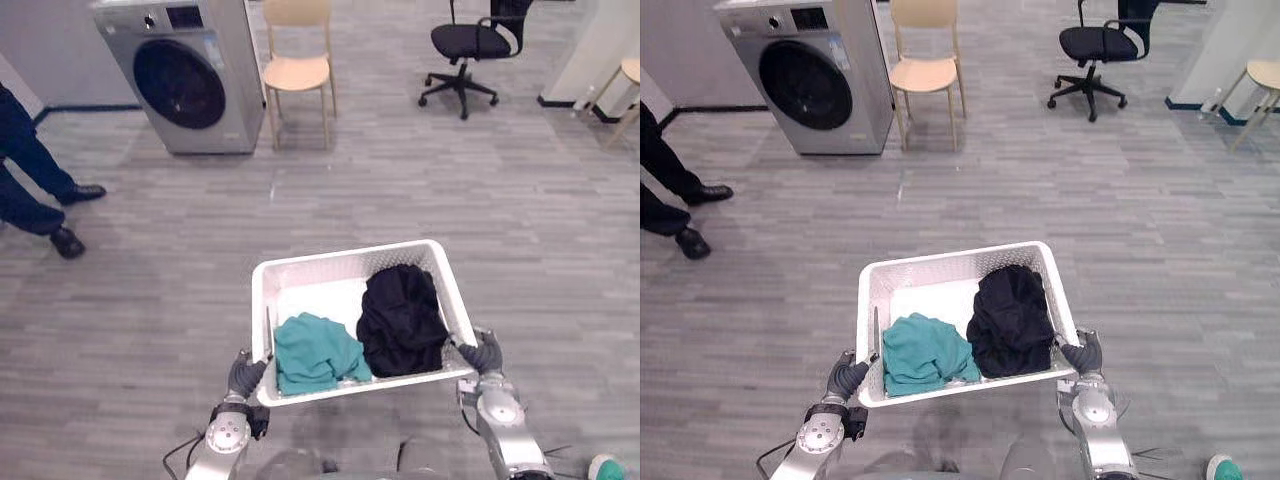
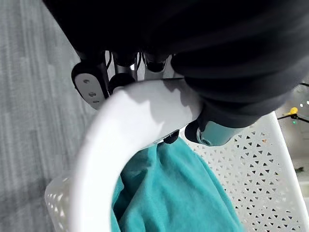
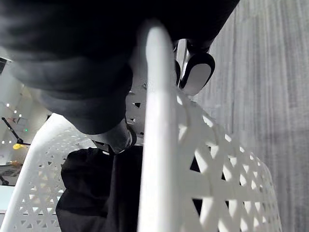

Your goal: Pick up the laundry basket with both hands and put the clothes into the washing machine.

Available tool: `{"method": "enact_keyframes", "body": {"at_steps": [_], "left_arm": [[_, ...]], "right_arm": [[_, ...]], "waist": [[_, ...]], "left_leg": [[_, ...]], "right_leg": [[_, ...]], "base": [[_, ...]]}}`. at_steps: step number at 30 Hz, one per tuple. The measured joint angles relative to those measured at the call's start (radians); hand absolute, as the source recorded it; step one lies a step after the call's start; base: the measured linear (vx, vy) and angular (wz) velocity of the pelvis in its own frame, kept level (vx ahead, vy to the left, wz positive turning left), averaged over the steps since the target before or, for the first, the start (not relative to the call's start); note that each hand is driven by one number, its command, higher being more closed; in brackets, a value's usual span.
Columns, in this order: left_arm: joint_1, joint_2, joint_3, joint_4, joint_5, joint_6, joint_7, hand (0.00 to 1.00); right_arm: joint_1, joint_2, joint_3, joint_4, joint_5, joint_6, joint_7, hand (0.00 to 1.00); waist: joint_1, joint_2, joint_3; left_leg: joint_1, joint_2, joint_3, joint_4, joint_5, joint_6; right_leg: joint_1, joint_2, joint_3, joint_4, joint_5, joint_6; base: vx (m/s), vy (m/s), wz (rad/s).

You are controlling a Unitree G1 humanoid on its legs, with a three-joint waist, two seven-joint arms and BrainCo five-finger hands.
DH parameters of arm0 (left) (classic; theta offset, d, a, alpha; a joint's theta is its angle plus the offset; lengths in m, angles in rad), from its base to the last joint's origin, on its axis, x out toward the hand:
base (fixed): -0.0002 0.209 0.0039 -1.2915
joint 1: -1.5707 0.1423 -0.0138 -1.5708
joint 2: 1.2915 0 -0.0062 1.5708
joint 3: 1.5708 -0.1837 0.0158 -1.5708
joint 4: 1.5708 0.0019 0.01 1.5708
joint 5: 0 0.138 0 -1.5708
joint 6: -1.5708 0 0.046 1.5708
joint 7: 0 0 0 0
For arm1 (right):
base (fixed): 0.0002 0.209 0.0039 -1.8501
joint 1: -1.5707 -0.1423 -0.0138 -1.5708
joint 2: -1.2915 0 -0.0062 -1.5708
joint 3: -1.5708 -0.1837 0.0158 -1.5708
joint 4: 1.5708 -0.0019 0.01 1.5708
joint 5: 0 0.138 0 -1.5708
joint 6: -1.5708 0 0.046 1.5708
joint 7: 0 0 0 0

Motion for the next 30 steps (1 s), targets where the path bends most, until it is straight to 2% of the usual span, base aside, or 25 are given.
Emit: {"method": "enact_keyframes", "body": {"at_steps": [1,2,3,5,6,7,8,9,10,12,14,15,16,19,20,21,22,23,24,25,26,27,28,29,30], "left_arm": [[-0.011,0.005,-0.005,0.002,0.000,0.000,0.000,1.00],[-0.036,0.006,-0.013,0.012,0.002,0.000,0.000,1.00],[-0.056,0.015,-0.022,0.020,0.003,0.000,-0.001,1.00],[-0.060,0.016,-0.036,0.033,0.012,0.000,-0.002,1.00],[-0.057,0.012,-0.038,0.040,0.012,0.000,-0.004,1.00],[-0.053,-0.016,-0.041,0.052,0.012,0.000,-0.005,1.00],[-0.056,-0.030,-0.039,0.057,0.013,0.000,-0.004,1.00],[-0.076,-0.033,-0.033,0.071,0.012,-0.001,-0.004,1.00],[-0.084,-0.036,-0.030,0.082,0.012,-0.001,-0.004,1.00],[-0.083,-0.035,-0.029,0.087,0.011,-0.001,-0.004,1.00],[-0.061,-0.034,-0.027,0.085,-0.001,-0.022,-0.004,1.00],[-0.058,-0.035,-0.027,0.084,-0.011,-0.029,-0.004,1.00],[-0.058,-0.036,-0.027,0.079,-0.012,-0.029,-0.004,1.00],[-0.055,-0.036,-0.026,0.039,-0.024,-0.030,-0.004,1.00],[-0.046,-0.038,-0.025,0.031,-0.024,-0.030,-0.004,1.00],[-0.032,-0.037,-0.022,0.019,-0.024,-0.029,-0.004,1.00],[-0.028,-0.036,-0.021,0.016,-0.023,-0.028,-0.001,1.00],[-0.025,-0.038,-0.020,0.015,-0.023,-0.027,0.002,1.00],[-0.026,-0.044,-0.023,0.011,-0.021,-0.027,0.002,1.00],[-0.027,-0.045,-0.028,0.010,-0.018,-0.027,0.002,1.00],[-0.026,-0.043,-0.031,0.010,-0.016,-0.026,0.002,1.00],[-0.027,-0.031,-0.030,0.010,-0.016,-0.018,0.002,1.00],[-0.026,-0.028,-0.030,0.010,-0.016,-0.010,0.002,1.00],[-0.017,-0.027,-0.030,0.010,-0.013,0.006,0.003,1.00],[-0.014,-0.025,-0.030,0.011,-0.006,0.008,0.003,1.00]], "right_arm": [[0.002,-0.006,0.000,-0.006,0.000,0.000,0.000,1.00],[0.006,-0.011,-0.001,-0.013,0.000,0.001,0.000,1.00],[0.021,-0.008,-0.005,-0.030,0.000,0.004,-0.002,1.00],[0.062,-0.008,-0.013,-0.067,-0.007,0.009,-0.003,1.00],[0.076,-0.009,-0.014,-0.074,-0.009,0.010,-0.004,1.00],[0.081,-0.019,-0.026,-0.071,-0.010,0.015,-0.004,1.00],[0.070,-0.021,-0.037,-0.072,-0.010,0.026,-0.004,1.00],[0.063,-0.026,-0.039,-0.073,-0.009,0.027,-0.003,1.00],[0.059,-0.017,-0.035,-0.074,-0.007,0.033,-0.003,1.00],[0.060,-0.010,-0.035,-0.080,-0.005,0.037,-0.005,1.00],[0.069,-0.011,-0.034,-0.119,0.001,0.033,-0.008,1.00],[0.070,-0.016,-0.034,-0.139,0.003,0.032,-0.009,1.00],[0.068,-0.020,-0.034,-0.150,0.003,0.030,-0.009,1.00],[0.041,-0.041,-0.035,-0.150,0.007,0.018,-0.009,1.00],[0.038,-0.041,-0.035,-0.145,0.010,0.018,-0.009,1.00],[0.038,-0.038,-0.033,-0.137,0.010,0.018,-0.009,1.00],[0.039,-0.037,-0.033,-0.133,0.010,0.018,-0.009,1.00],[0.042,-0.034,-0.033,-0.122,0.010,0.018,-0.010,1.00],[0.041,-0.037,-0.034,-0.104,0.010,0.009,-0.010,1.00],[0.040,-0.039,-0.036,-0.094,0.010,0.008,-0.010,1.00],[0.036,-0.033,-0.040,-0.086,0.008,0.008,-0.010,1.00],[0.031,-0.020,-0.043,-0.072,0.008,0.008,-0.010,1.00],[0.032,-0.012,-0.045,-0.059,0.006,0.008,-0.010,1.00],[0.037,-0.002,-0.042,-0.030,0.001,0.009,-0.008,1.00],[0.042,-0.001,-0.039,-0.026,0.001,0.009,-0.007,1.00]], "waist": [[-0.011,0.011,0.002],[-0.031,0.027,0.009],[-0.048,0.005,0.011],[-0.052,-0.029,0.003],[-0.057,-0.038,-0.003],[-0.066,0.001,-0.029],[-0.058,0.054,-0.041],[-0.051,0.075,-0.031],[-0.035,0.083,-0.029],[-0.023,0.084,-0.012],[0.004,0.052,0.017],[0.013,0.038,0.023],[0.016,0.036,0.022],[0.032,0.031,0.020],[0.042,0.036,0.017],[0.054,0.038,0.013],[0.063,0.037,-0.001],[0.064,-0.003,-0.017],[0.055,-0.020,-0.027],[0.052,-0.024,-0.031],[0.044,-0.033,-0.031],[0.035,-0.052,-0.021],[0.034,-0.060,-0.017],[0.034,-0.058,-0.014],[0.034,-0.046,-0.012]], "left_leg": [[0.027,0.012,-0.014,-0.025,-0.005,-0.014],[0.070,0.033,-0.040,-0.047,-0.015,-0.040],[0.111,0.028,-0.044,-0.054,-0.017,-0.065],[0.217,0.012,-0.082,-0.068,-0.044,-0.114],[0.252,0.009,-0.100,-0.063,-0.049,-0.121],[0.264,0.046,-0.116,0.000,-0.048,-0.126],[0.202,0.093,-0.111,0.170,-0.011,-0.180],[0.095,0.124,-0.110,0.429,0.137,-0.245],[-0.016,0.174,-0.104,0.700,0.200,-0.301],[-0.113,0.240,-0.055,0.917,0.187,-0.278],[-0.249,0.283,0.027,1.051,0.105,-0.146],[-0.314,0.282,0.054,1.001,0.085,-0.121],[-0.359,0.273,0.063,0.942,0.069,-0.120],[-0.503,0.197,0.072,0.410,0.082,-0.141],[-0.499,0.185,0.059,0.153,0.139,-0.212],[-0.498,0.185,0.067,0.096,0.254,-0.214],[-0.499,0.169,0.077,0.129,0.285,-0.180],[-0.514,0.131,0.080,0.196,0.259,-0.117],[-0.531,0.107,0.090,0.272,0.204,-0.056],[-0.531,0.101,0.098,0.298,0.169,-0.046],[-0.511,0.083,0.105,0.323,0.107,-0.039],[-0.443,0.045,0.103,0.306,0.066,-0.029],[-0.392,0.025,0.103,0.284,0.053,-0.029],[-0.273,0.004,0.100,0.213,0.044,-0.030],[-0.213,0.002,0.096,0.166,0.044,-0.031]], "right_leg": [[-0.037,0.023,-0.022,-0.086,0.000,-0.009],[-0.085,0.067,-0.046,-0.335,0.049,-0.007],[-0.109,0.083,-0.043,-0.593,0.168,0.005],[-0.127,0.093,-0.025,-0.794,0.285,-0.023],[-0.130,0.095,0.004,-0.779,0.365,-0.076],[-0.151,0.105,0.008,-0.665,0.496,-0.098],[-0.170,0.137,-0.013,-0.551,0.420,-0.116],[-0.138,0.157,-0.023,-0.505,0.347,-0.123],[-0.075,0.183,-0.024,-0.516,0.297,-0.126],[0.042,0.216,-0.026,-0.555,0.260,-0.131],[0.266,0.222,0.000,-0.673,0.198,-0.126],[0.330,0.218,0.010,-0.729,0.188,-0.117],[0.365,0.212,0.013,-0.761,0.184,-0.111],[0.481,0.162,0.039,-0.860,0.145,-0.049],[0.531,0.153,0.059,-0.903,0.127,-0.020],[0.583,0.153,0.093,-0.932,0.100,0.001],[0.598,0.133,0.104,-0.926,0.080,0.001],[0.603,0.082,0.114,-0.885,0.056,0.010],[0.562,0.040,0.123,-0.765,0.039,0.042],[0.526,0.027,0.134,-0.670,0.030,0.057],[0.421,0.001,0.173,-0.414,0.052,0.117],[0.321,-0.026,0.206,-0.141,0.113,0.210],[0.291,-0.041,0.199,-0.032,0.108,0.195],[0.254,-0.048,0.163,0.097,0.073,0.130],[0.241,-0.044,0.138,0.109,0.055,0.098]], "base": [[0.71,0.019,0.65],[0.74,-0.028,0.85],[0.75,-0.054,0.85],[0.93,-0.154,0.60],[1.12,-0.216,0.55],[0.94,-0.177,0.21],[1.08,-0.207,0.04],[0.98,-0.193,-0.16],[0.79,-0.164,-0.05],[0.59,-0.115,-0.04],[0.72,-0.084,-0.03],[0.60,-0.007,-0.07],[0.58,0.061,-0.08],[0.59,0.152,-0.21],[0.66,0.245,-0.54],[0.68,0.267,-0.59],[0.71,0.300,-0.52],[0.77,0.304,-0.11],[0.79,0.304,0.05],[0.92,0.368,0.14],[0.87,0.355,0.07],[0.85,0.332,0.11],[0.71,0.221,0.16],[0.56,0.150,0.07],[0.67,0.178,0.05]]}}
